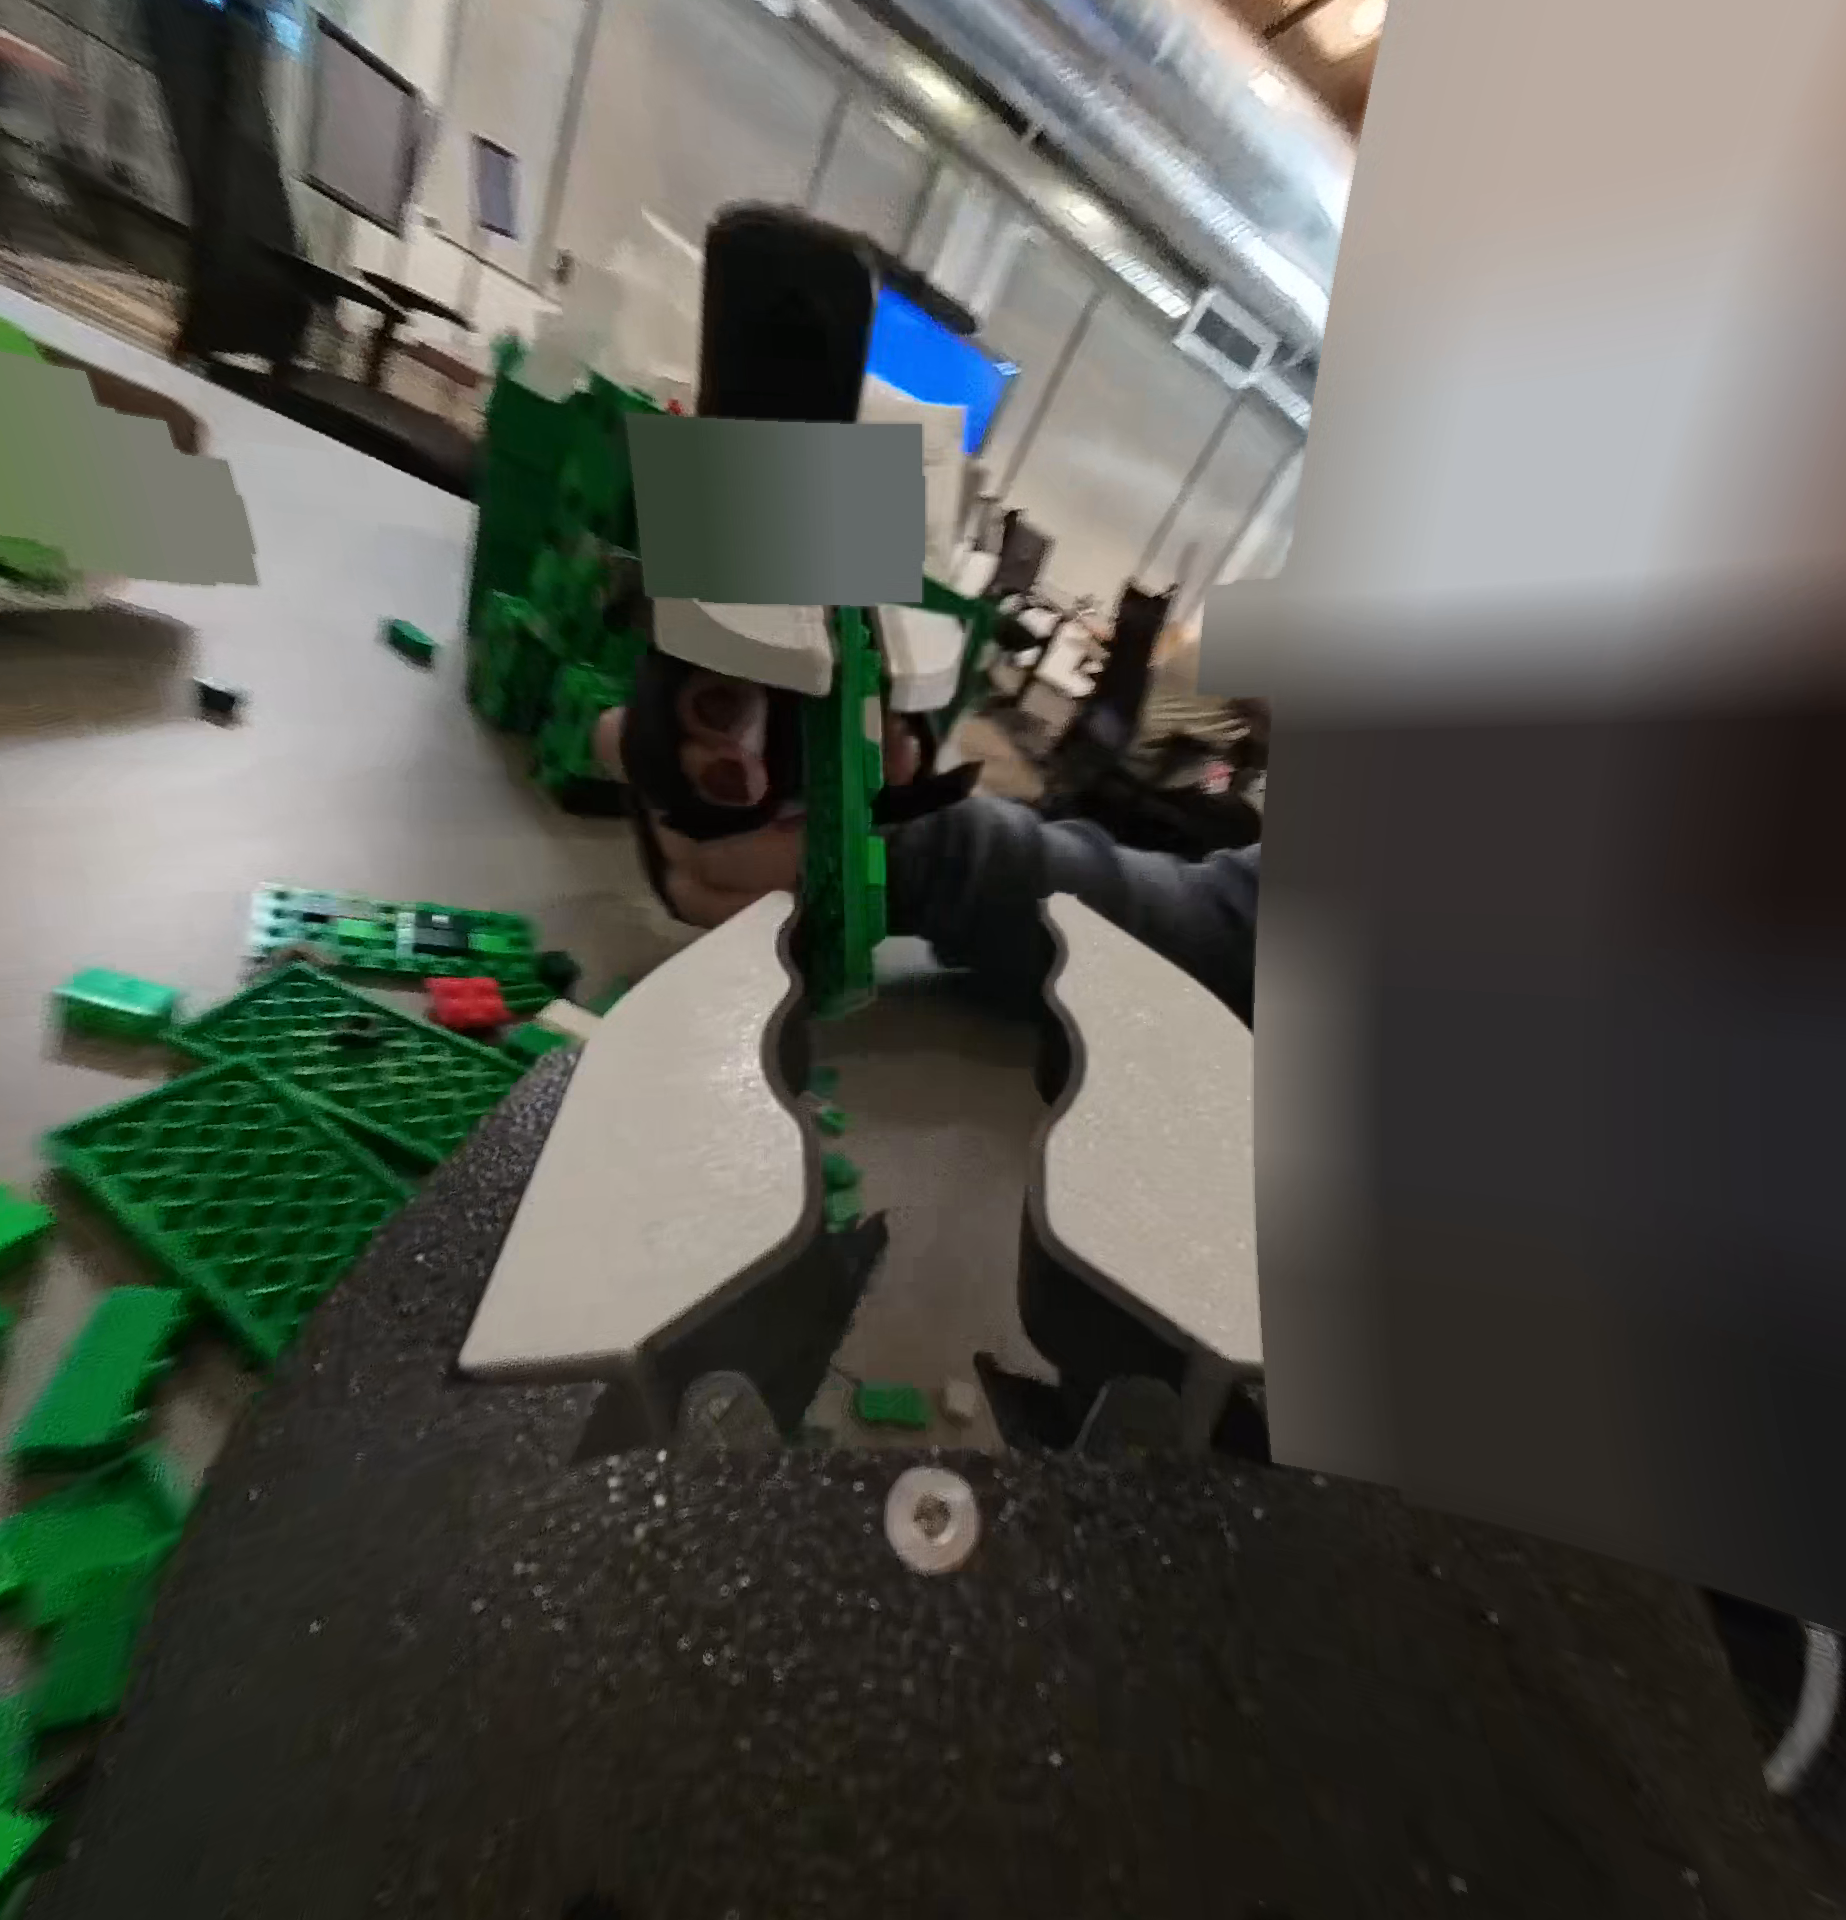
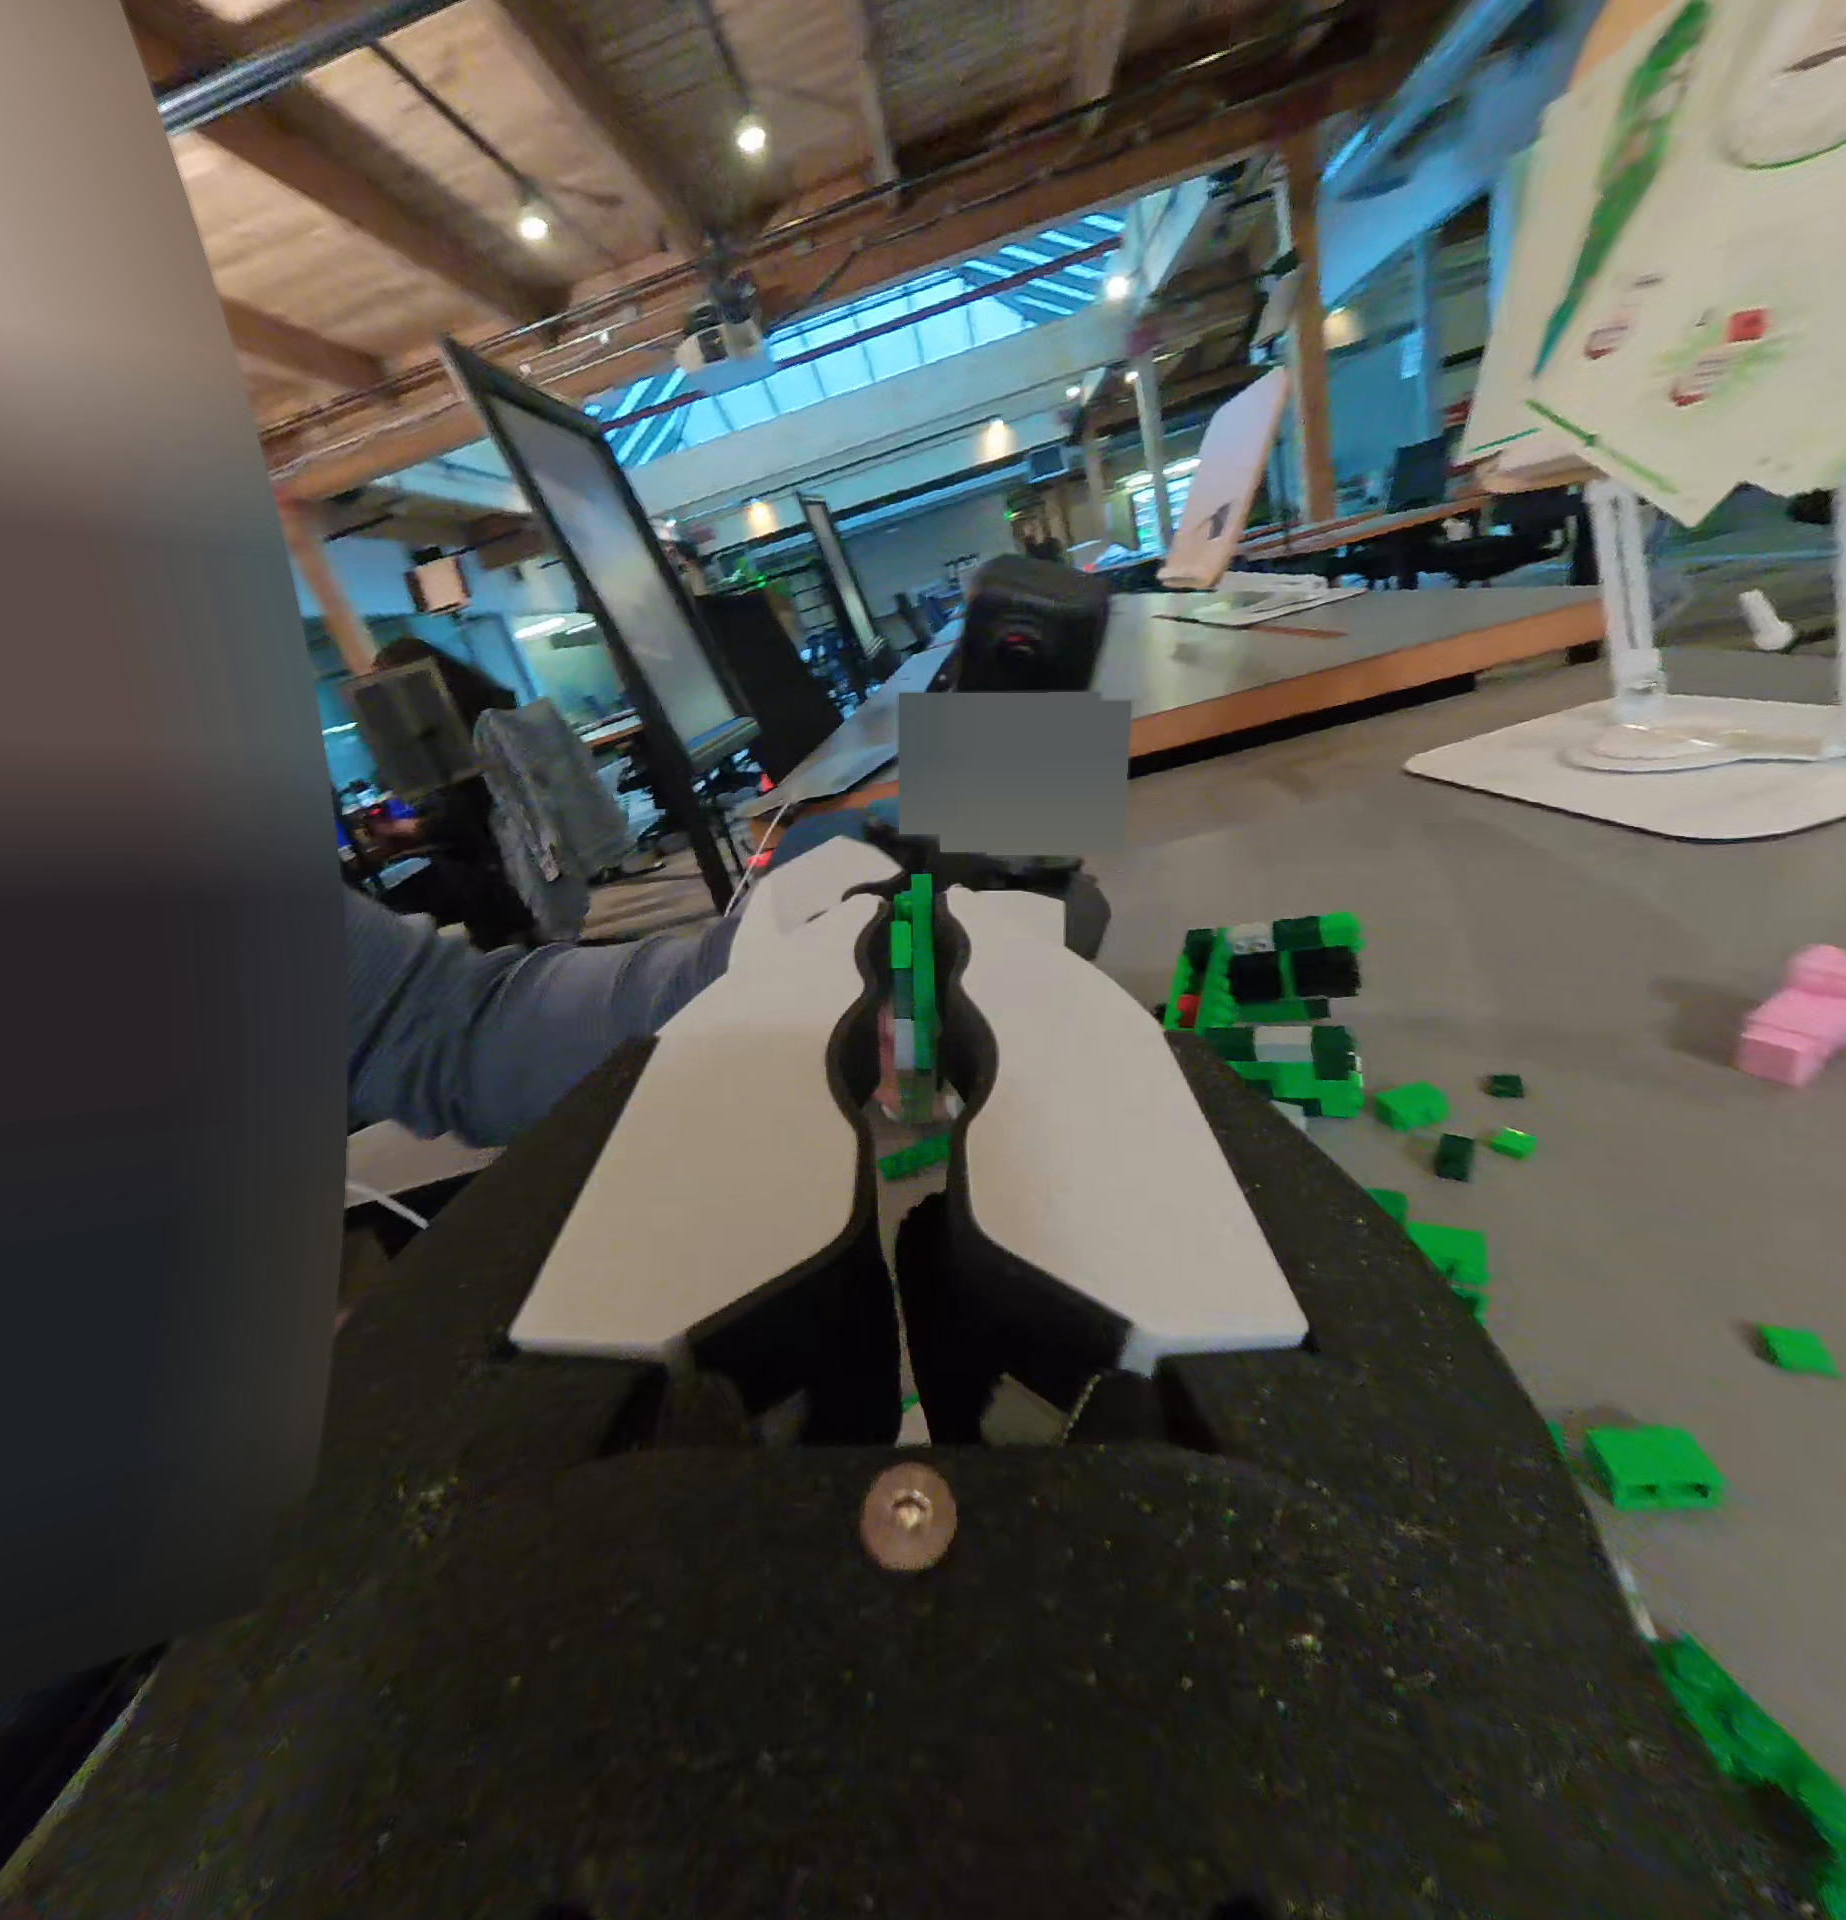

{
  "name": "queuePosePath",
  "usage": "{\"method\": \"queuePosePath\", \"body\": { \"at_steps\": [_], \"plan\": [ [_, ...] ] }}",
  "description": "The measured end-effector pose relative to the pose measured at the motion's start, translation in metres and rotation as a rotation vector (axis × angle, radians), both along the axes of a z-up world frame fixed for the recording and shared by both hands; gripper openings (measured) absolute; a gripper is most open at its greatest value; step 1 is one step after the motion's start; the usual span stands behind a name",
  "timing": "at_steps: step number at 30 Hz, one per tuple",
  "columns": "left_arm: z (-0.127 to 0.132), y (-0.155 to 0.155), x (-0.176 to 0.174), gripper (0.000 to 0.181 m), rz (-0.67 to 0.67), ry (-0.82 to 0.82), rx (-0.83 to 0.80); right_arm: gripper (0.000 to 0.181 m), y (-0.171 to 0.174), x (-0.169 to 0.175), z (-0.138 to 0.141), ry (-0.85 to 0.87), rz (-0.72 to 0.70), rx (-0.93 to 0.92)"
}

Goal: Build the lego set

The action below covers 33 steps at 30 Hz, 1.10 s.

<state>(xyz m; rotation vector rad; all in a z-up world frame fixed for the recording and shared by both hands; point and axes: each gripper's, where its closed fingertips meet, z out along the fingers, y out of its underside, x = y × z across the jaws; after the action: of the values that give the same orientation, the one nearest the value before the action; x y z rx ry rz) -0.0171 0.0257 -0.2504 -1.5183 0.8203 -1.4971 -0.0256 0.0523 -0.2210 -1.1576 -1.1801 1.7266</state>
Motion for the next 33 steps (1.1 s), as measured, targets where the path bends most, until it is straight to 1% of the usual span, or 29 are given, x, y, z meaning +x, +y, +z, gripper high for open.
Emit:
{"method": "queuePosePath", "body": {
  "at_steps": [1, 2, 4, 5, 7, 9, 11, 12, 13, 14, 15, 17, 18, 20, 22, 23, 24, 26, 28, 30, 33],
  "plan": [
    [-0.002, 0.003, 0.0, 0.036, 0.039, 0.03, 0.035, 0.007, 0.002, -0.001, 0.001, 0.005, -0.013, -0.01],
    [-0.003, 0.006, 0.001, 0.033, 0.071, 0.052, 0.061, 0.007, 0.002, -0.002, 0.002, 0.007, -0.017, -0.014],
    [-0.005, 0.015, -0.001, 0.008, 0.148, 0.092, 0.097, 0.006, 0.001, -0.004, 0.002, 0.009, -0.026, -0.005],
    [-0.005, 0.018, -0.003, 0.006, 0.175, 0.103, 0.111, 0.006, 0.003, -0.005, 0.002, 0.003, -0.051, 0.006],
    [-0.006, 0.016, -0.005, 0.006, 0.155, 0.105, 0.085, 0.008, 0.005, -0.007, 0.0, -0.023, -0.095, 0.051],
    [-0.005, 0.014, -0.006, 0.006, 0.125, 0.083, 0.065, 0.025, 0.007, -0.007, -0.005, -0.071, -0.113, 0.075],
    [-0.004, 0.011, -0.008, 0.006, 0.109, 0.089, 0.07, 0.032, 0.002, -0.006, -0.011, -0.119, -0.059, 0.062],
    [-0.006, 0.011, -0.008, 0.006, 0.106, 0.108, 0.078, 0.032, -0.001, -0.005, -0.014, -0.139, -0.028, 0.05],
    [-0.008, 0.01, -0.008, 0.006, 0.106, 0.13, 0.088, 0.027, -0.004, -0.005, -0.016, -0.155, -0.002, 0.044],
    [-0.01, 0.01, -0.007, 0.006, 0.114, 0.15, 0.097, 0.015, -0.006, -0.005, -0.018, -0.163, 0.011, 0.048],
    [-0.011, 0.013, -0.008, 0.006, 0.14, 0.168, 0.109, 0.007, -0.005, -0.006, -0.019, -0.166, 0.001, 0.06],
    [-0.012, 0.021, -0.011, 0.007, 0.206, 0.192, 0.141, 0.006, 0.001, -0.008, -0.02, -0.178, -0.048, 0.07],
    [-0.013, 0.026, -0.013, 0.012, 0.254, 0.218, 0.163, 0.006, 0.006, -0.009, -0.021, -0.191, -0.08, 0.057],
    [-0.016, 0.038, -0.019, 0.029, 0.374, 0.309, 0.277, 0.006, 0.017, -0.012, -0.024, -0.217, -0.151, 0.024],
    [-0.013, 0.053, -0.033, 0.046, 0.575, 0.456, 0.486, 0.006, 0.026, -0.014, -0.027, -0.23, -0.205, -0.026],
    [-0.012, 0.057, -0.039, 0.05, 0.657, 0.543, 0.607, 0.006, 0.029, -0.015, -0.027, -0.231, -0.22, -0.049],
    [-0.012, 0.058, -0.042, 0.05, 0.703, 0.63, 0.716, 0.006, 0.032, -0.016, -0.028, -0.232, -0.238, -0.068],
    [-0.018, 0.059, -0.039, 0.048, 0.723, 0.781, 0.852, 0.006, 0.038, -0.017, -0.029, -0.236, -0.285, -0.102],
    [-0.026, 0.063, -0.039, 0.047, 0.753, 0.911, 0.912, 0.006, 0.04, -0.019, -0.029, -0.238, -0.311, -0.122],
    [-0.028, 0.069, -0.044, 0.044, 0.806, 1.004, 0.963, 0.006, 0.04, -0.021, -0.03, -0.248, -0.33, -0.125],
    [-0.025, 0.075, -0.051, 0.038, 0.884, 1.05, 0.971, 0.006, 0.038, -0.027, -0.032, -0.253, -0.35, -0.156]
  ]
}}
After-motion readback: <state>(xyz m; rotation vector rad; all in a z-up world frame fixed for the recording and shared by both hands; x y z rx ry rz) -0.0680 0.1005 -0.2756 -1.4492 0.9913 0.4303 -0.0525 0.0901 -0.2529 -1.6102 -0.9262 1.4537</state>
